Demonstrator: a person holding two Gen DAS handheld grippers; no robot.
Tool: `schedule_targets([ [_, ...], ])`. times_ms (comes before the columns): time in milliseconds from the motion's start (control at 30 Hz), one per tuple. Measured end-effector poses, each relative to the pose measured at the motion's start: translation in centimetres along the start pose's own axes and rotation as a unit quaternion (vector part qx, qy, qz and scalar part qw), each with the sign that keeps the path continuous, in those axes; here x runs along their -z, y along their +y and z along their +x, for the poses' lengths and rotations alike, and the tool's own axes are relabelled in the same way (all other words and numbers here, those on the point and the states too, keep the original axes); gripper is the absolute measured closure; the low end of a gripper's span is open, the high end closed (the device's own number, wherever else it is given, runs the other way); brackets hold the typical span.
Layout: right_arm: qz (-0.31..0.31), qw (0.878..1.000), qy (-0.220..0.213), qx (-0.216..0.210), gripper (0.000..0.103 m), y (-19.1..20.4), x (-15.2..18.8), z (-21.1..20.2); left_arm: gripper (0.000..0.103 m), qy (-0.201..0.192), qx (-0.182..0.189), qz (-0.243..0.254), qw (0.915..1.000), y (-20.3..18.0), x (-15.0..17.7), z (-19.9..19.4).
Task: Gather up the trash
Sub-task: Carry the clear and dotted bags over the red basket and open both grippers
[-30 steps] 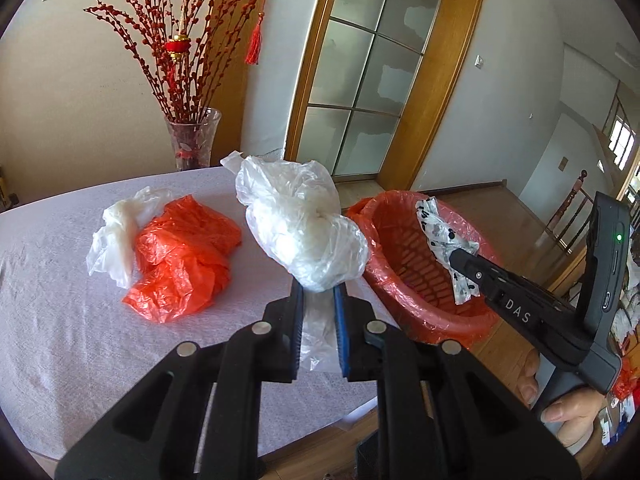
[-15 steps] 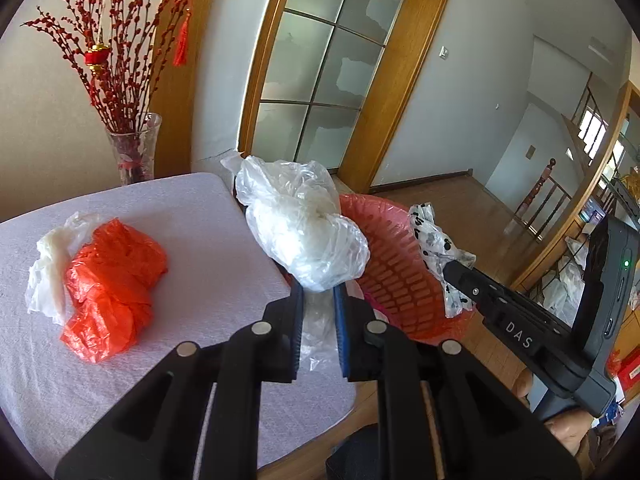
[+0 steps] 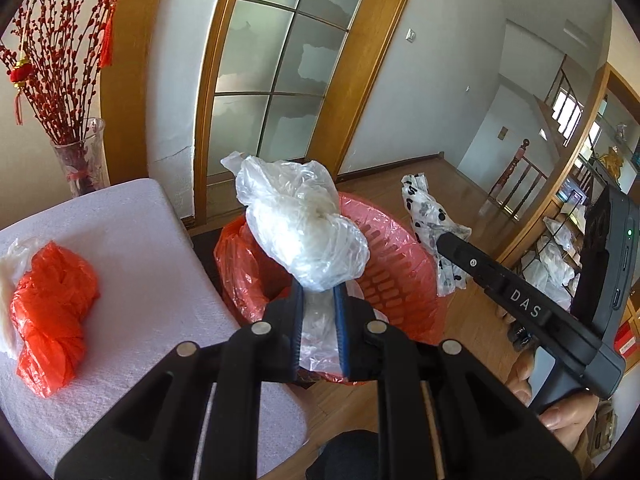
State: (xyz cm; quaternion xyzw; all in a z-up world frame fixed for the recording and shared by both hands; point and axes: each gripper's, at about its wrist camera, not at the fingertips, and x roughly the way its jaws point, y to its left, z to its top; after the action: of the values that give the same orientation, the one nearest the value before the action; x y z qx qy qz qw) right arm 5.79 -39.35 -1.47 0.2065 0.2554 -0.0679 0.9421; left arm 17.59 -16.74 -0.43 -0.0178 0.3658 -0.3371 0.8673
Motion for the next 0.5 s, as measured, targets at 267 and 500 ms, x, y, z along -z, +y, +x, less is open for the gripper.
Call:
schedule_targets([
  [267,0.008,1.000,-0.014,0.004,0.087,-0.9,-1.6,0.9,0.086,0.008,0.019,0.010,0.9997,-1.1,-1.4,3.0],
  [500,0.027,1.000,-0.007,0.014,0.066,-2.9,-2.2,2.4,0.067,0.022,0.005,-0.004,0.9997,-0.7,-1.4,5.3],
])
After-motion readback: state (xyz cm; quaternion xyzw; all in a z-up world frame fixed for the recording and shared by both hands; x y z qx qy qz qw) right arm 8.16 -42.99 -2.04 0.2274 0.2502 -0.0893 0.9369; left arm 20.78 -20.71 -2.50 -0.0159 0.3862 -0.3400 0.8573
